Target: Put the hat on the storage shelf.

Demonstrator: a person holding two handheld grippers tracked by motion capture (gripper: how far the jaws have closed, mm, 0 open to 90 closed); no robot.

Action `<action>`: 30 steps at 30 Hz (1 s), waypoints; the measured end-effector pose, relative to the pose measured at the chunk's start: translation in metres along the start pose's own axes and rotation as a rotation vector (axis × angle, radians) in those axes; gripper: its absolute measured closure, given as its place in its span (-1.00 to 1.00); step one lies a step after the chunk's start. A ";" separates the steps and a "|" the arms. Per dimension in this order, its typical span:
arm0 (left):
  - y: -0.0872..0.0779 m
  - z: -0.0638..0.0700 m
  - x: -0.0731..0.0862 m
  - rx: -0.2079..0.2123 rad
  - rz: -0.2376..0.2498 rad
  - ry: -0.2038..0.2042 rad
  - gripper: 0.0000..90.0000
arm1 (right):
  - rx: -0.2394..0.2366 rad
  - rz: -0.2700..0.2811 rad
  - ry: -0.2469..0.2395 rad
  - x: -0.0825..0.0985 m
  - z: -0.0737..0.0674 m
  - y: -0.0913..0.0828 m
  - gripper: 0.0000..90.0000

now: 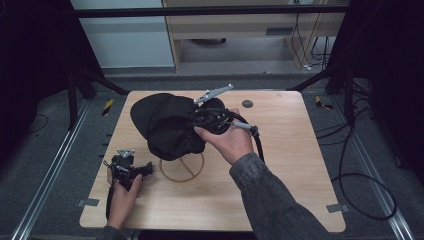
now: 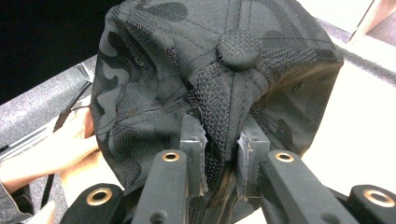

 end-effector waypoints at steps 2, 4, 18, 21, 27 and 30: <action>0.000 0.000 0.000 0.000 0.000 0.000 -1.00 | 0.002 -0.001 0.003 -0.001 0.001 0.001 0.67; 0.000 0.000 0.000 0.000 0.000 0.000 -1.00 | 0.001 -0.003 0.006 -0.001 0.000 0.001 0.66; 0.000 0.000 0.000 0.000 -0.001 0.001 -1.00 | -0.007 -0.004 0.010 -0.004 0.000 0.005 0.53; 0.000 0.000 0.000 0.000 -0.001 0.001 -1.00 | -0.009 -0.006 0.011 -0.004 0.000 0.005 0.50; 0.000 0.000 0.000 0.000 -0.001 0.001 -1.00 | -0.005 -0.015 0.027 -0.002 0.003 0.005 0.35; 0.000 0.000 0.000 0.000 -0.001 0.001 -1.00 | -0.005 -0.014 0.034 -0.001 0.005 0.004 0.28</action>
Point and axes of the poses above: each handheld gripper's, and its own axes: y roughly forward along the jaws, x roughly out of its underside, z roughly to its right, the point moved 10 cm from there along y, roughly forward along the jaws, and after that the axes turned 14 degrees about -z, right-handed, at the moved point
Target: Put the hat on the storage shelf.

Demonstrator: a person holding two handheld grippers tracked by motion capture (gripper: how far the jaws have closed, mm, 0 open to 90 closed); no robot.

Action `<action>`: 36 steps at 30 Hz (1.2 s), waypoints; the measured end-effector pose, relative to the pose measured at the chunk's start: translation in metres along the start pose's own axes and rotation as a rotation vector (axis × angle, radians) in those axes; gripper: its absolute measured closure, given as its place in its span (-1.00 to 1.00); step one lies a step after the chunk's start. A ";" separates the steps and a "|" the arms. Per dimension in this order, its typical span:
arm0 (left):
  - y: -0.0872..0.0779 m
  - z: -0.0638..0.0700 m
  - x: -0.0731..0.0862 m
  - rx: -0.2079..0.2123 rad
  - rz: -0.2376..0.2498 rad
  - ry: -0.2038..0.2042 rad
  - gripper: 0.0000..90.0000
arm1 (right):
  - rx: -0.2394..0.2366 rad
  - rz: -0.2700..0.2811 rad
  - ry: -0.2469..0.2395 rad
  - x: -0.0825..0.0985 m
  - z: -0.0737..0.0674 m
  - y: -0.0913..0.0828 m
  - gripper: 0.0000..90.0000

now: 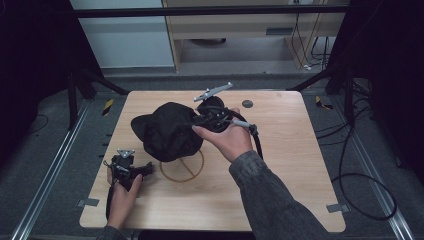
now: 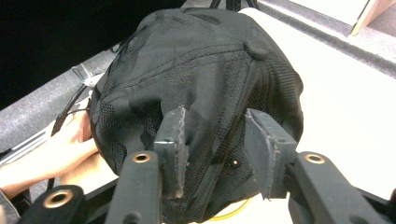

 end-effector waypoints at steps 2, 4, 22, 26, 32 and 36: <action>0.000 0.000 0.000 0.000 0.000 0.000 -1.00 | -0.001 -0.001 0.010 0.001 0.001 -0.001 0.23; 0.000 0.000 0.000 0.000 0.000 0.000 -1.00 | -0.004 -0.001 0.017 0.002 0.003 -0.001 0.19; 0.000 0.000 0.000 0.000 0.000 0.000 -1.00 | -0.018 0.013 0.038 0.012 0.006 -0.013 0.06; 0.000 0.000 0.000 0.001 0.000 0.001 -1.00 | -0.018 0.013 0.040 0.014 0.006 -0.015 0.02; 0.000 0.001 0.000 0.001 -0.001 0.002 -1.00 | -0.012 0.014 0.036 0.016 0.006 -0.017 -0.04; 0.000 0.001 0.000 0.001 -0.001 0.003 -1.00 | -0.012 0.017 0.038 0.016 0.005 -0.019 -0.09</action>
Point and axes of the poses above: each handheld gripper's, and its own axes: y roughly forward along the jaws, x roughly out of its underside, z roughly to its right, the point moved 10 cm from there along y, roughly forward along the jaws, and after that the axes turned 14 degrees about -z, right-handed, at the moved point
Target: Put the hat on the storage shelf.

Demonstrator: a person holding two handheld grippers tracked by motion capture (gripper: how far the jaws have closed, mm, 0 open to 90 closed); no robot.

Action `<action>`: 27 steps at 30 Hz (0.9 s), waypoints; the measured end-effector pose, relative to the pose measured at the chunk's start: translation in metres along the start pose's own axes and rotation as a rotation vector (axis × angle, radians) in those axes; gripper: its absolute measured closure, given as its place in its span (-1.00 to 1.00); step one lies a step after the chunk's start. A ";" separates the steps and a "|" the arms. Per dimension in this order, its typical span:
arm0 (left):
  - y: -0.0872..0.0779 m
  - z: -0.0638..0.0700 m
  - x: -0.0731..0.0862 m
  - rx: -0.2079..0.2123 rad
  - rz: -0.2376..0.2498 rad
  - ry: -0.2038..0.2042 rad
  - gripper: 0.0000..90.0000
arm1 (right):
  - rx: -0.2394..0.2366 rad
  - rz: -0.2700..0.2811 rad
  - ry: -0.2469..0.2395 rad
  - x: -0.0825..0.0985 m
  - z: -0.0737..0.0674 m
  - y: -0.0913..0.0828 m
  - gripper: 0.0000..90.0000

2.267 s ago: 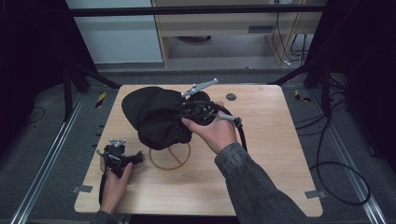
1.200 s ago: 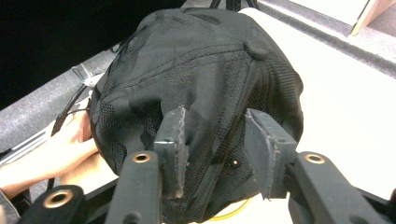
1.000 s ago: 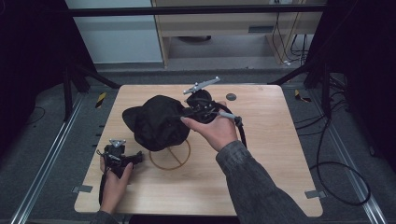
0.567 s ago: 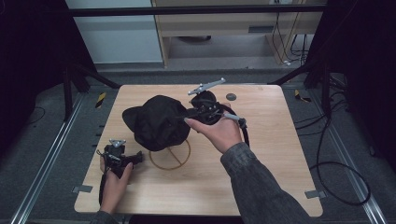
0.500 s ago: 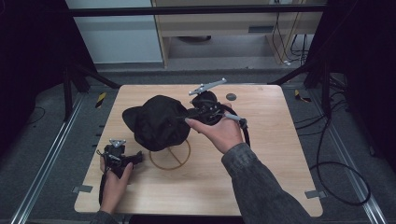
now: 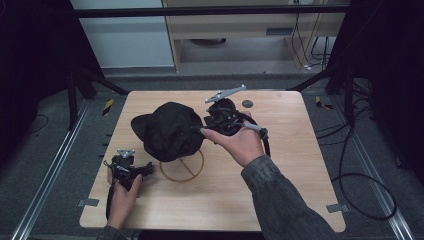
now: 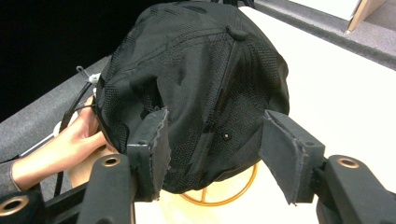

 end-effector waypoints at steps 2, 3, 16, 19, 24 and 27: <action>0.000 0.000 0.000 0.000 0.000 0.000 -1.00 | 0.002 0.002 0.001 0.000 0.000 -0.001 -0.13; 0.000 0.000 0.000 0.000 0.000 0.000 -1.00 | 0.004 0.002 0.003 0.000 0.000 -0.001 -0.17; -0.001 0.001 0.001 0.001 -0.002 0.007 -1.00 | 0.047 0.020 0.025 0.006 0.004 -0.010 -0.57; -0.001 0.002 0.001 0.002 0.000 0.004 -1.00 | 0.052 0.037 0.027 0.007 0.004 -0.014 -0.64; -0.001 0.002 0.001 0.002 0.000 0.004 -1.00 | 0.060 0.057 0.026 0.008 0.006 -0.020 -0.76; -0.001 0.002 0.001 0.002 0.000 0.004 -1.00 | 0.067 0.061 0.024 0.010 0.008 -0.023 -0.81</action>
Point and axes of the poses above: each handheld gripper's, and its own axes: y roughly forward along the jaws, x roughly out of its underside, z roughly to its right, the point moved 10 cm from there along y, roughly forward along the jaws, and after that the axes turned 14 degrees about -z, right-handed, at the moved point
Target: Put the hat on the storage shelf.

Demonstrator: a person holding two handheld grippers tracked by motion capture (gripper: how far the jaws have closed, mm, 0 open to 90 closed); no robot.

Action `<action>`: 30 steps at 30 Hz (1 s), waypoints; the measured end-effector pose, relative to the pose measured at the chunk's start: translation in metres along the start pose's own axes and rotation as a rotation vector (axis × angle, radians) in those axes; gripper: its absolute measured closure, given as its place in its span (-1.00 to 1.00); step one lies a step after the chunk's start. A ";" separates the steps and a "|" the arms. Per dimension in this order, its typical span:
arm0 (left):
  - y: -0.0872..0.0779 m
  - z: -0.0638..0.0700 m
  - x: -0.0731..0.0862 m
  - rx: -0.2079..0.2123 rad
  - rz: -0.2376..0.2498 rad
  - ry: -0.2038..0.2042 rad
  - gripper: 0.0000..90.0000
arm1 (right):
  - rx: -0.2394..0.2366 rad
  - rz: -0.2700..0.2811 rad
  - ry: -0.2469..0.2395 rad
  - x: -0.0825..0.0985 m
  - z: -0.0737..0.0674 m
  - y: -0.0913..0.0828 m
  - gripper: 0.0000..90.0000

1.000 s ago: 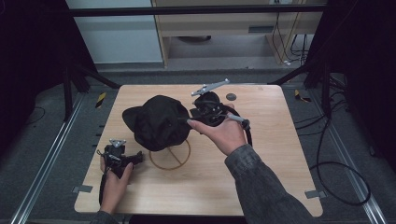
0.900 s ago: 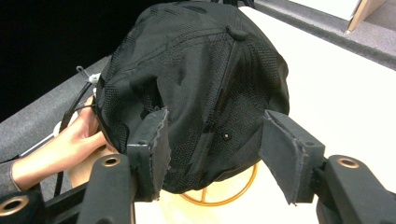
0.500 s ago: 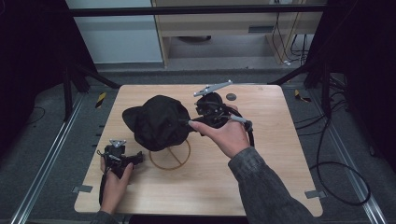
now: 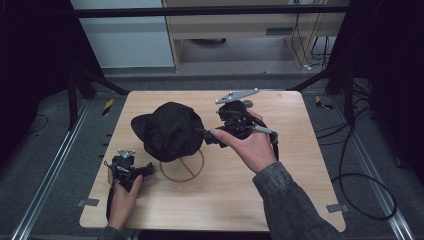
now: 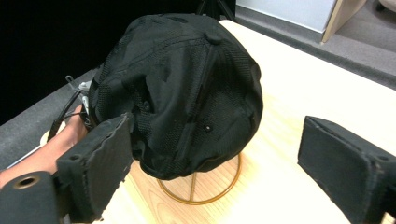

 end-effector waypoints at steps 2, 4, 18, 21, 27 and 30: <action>0.000 0.000 0.000 0.000 0.000 0.000 -1.00 | 0.002 0.004 -0.002 0.001 0.001 -0.002 -0.82; 0.000 0.000 0.000 0.000 0.001 -0.001 -1.00 | 0.005 0.011 -0.007 0.001 0.002 -0.005 -0.83; 0.000 0.000 0.000 0.000 0.000 -0.001 -1.00 | 0.039 0.054 -0.010 0.010 0.014 -0.027 -0.88; 0.000 0.000 0.000 0.000 0.000 -0.001 -1.00 | 0.044 0.058 -0.007 0.013 0.016 -0.030 -0.88; 0.000 0.000 0.000 0.000 0.001 -0.001 -1.00 | 0.048 0.075 0.012 0.016 0.022 -0.035 -0.87; 0.000 0.000 0.000 0.000 0.001 -0.001 -1.00 | 0.055 0.079 0.014 0.018 0.024 -0.037 -0.87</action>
Point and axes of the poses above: each handheld gripper's, and its own axes: y roughly forward along the jaws, x roughly out of its underside, z roughly to its right, the point moved 10 cm from there along y, roughly forward along the jaws, and after that the axes turned 14 degrees about -z, right-handed, at the moved point
